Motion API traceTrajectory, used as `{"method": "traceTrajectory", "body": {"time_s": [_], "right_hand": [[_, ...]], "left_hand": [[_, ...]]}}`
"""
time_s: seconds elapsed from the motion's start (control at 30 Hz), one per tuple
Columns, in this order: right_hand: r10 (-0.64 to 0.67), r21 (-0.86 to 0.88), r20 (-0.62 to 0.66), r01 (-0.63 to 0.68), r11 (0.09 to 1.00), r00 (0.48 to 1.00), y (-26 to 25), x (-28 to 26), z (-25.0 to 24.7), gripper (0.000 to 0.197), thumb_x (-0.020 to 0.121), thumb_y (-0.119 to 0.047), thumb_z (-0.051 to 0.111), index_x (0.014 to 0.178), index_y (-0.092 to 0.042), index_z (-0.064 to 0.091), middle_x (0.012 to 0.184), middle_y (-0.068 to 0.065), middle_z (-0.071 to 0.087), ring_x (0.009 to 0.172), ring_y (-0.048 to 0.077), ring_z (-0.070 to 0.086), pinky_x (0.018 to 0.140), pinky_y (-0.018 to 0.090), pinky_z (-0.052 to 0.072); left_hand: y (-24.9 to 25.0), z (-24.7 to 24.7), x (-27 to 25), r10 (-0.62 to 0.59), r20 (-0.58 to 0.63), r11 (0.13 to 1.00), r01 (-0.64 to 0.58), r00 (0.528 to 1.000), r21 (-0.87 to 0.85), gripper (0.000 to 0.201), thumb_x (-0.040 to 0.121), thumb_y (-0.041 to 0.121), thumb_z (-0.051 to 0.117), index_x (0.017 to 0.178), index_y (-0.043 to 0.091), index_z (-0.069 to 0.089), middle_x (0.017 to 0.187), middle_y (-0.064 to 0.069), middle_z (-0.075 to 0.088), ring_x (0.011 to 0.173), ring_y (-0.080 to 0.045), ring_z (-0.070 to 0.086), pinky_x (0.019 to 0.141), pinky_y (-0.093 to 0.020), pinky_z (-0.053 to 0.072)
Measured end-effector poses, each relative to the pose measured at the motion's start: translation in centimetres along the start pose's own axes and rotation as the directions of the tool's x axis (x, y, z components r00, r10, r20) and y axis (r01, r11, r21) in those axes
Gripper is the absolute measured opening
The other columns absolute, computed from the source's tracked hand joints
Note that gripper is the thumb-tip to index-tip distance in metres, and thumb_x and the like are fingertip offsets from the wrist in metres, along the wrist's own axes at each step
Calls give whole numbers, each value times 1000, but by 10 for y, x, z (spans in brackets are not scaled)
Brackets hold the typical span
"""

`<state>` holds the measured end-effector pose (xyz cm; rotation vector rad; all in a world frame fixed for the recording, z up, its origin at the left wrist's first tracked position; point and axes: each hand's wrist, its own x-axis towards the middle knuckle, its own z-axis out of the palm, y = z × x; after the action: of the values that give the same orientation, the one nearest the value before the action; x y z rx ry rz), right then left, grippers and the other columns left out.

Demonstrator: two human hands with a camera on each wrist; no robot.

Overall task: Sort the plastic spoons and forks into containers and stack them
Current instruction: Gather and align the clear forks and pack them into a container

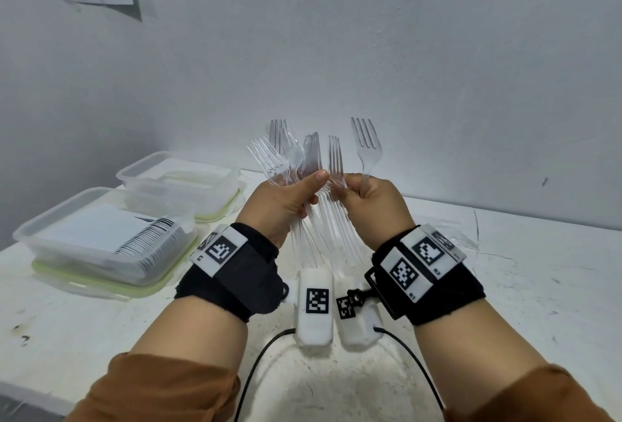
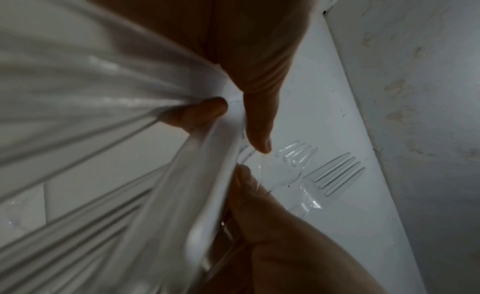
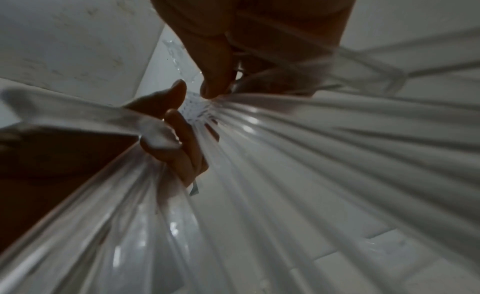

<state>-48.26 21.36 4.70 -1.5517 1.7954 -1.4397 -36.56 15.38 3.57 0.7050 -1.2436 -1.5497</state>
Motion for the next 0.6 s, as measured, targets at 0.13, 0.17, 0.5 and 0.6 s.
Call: {"method": "traceTrajectory", "body": {"time_s": [0.13,0.17,0.5,0.6], "right_hand": [[56,60,21,-57,997,998,-2,1,0,15,94,-20,55,89,-19,69,69,-15,59,60,-6,54,67,12,44],[77,78,30,-79,994,997,-1,2,-1,16,93,-21,56,96,-14,70,72,-13,60,65,-4,54,72,15,45],[110,168,-20,-105,980,994,-9,13,-15,18,95,-22,51,104,-25,66,58,-4,47,54,6,46,64,22,44],[96,45,-4,-96,994,995,-13,19,-13,25,97,-23,46,116,-20,63,62,-13,41,57,2,40,62,19,39]], "left_hand": [[-1,-1,3,-3,-14,1000,3,1000,21,11,77,21,72,84,18,64,65,7,59,58,-7,52,59,-21,38],[-1,-2,4,2,-12,1000,-2,1000,25,11,77,21,72,84,18,64,65,7,59,59,-7,52,58,-21,37],[9,-11,14,1,26,1000,-1,1000,3,22,73,25,71,93,17,64,90,-2,65,54,-1,53,58,-16,39],[12,-12,15,-15,31,1000,15,999,15,18,76,23,71,91,16,64,89,-3,66,55,-1,53,57,-17,38]]}}
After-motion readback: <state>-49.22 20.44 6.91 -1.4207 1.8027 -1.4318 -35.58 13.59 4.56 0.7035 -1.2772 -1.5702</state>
